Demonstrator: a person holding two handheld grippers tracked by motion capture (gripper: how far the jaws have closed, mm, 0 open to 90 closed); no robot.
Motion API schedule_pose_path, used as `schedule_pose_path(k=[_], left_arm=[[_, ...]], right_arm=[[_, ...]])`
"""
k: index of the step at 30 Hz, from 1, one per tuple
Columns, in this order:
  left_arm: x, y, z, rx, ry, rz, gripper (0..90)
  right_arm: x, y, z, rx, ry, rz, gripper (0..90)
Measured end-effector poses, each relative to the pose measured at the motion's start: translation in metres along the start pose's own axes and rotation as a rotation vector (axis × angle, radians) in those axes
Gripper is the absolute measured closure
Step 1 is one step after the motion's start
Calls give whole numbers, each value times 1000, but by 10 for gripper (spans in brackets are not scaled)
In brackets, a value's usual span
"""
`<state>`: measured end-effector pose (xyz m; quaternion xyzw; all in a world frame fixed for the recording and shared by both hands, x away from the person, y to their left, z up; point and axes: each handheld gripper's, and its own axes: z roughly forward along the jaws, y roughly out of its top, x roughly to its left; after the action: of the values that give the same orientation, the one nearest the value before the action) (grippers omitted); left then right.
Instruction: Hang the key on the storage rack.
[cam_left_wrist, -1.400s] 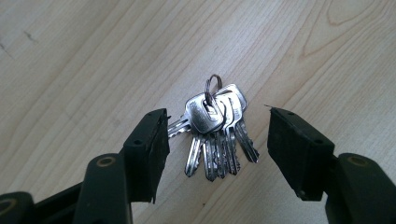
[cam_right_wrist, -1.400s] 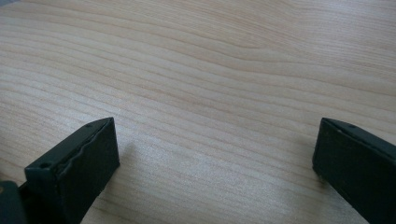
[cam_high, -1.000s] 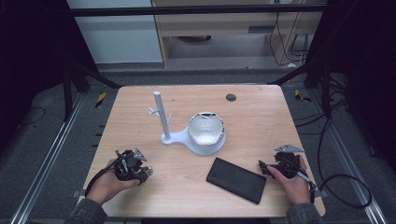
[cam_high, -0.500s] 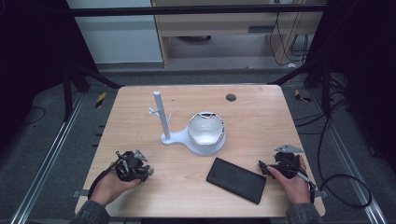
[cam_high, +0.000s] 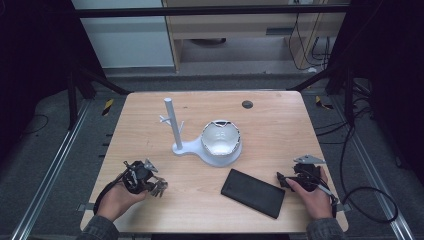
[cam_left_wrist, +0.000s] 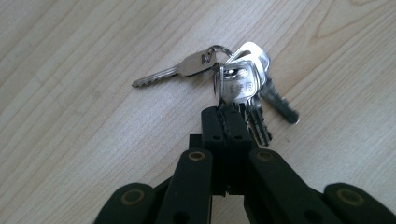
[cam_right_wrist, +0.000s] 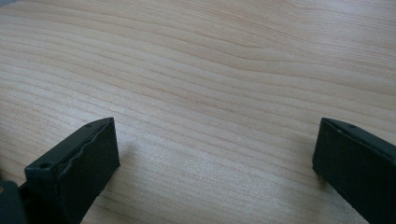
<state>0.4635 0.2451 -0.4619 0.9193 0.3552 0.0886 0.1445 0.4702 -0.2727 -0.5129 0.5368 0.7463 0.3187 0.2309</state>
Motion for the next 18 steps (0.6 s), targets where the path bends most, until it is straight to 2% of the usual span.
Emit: schedule_pose_path(k=[7,9,10,18], left_arm=[[1,-1,-1,-13,7,-8,898],[1,-1,-7,-27,12,-10,899],[1,0,-15,-45,15,-9,900],[0,7,-38,-58,2,13,900]], right_arm=[[1,0,0,0,4,1,6],[1,0,0,1,6,3,7],[1,0,0,0,5,0,7],[1,0,0,0,6,2,6]])
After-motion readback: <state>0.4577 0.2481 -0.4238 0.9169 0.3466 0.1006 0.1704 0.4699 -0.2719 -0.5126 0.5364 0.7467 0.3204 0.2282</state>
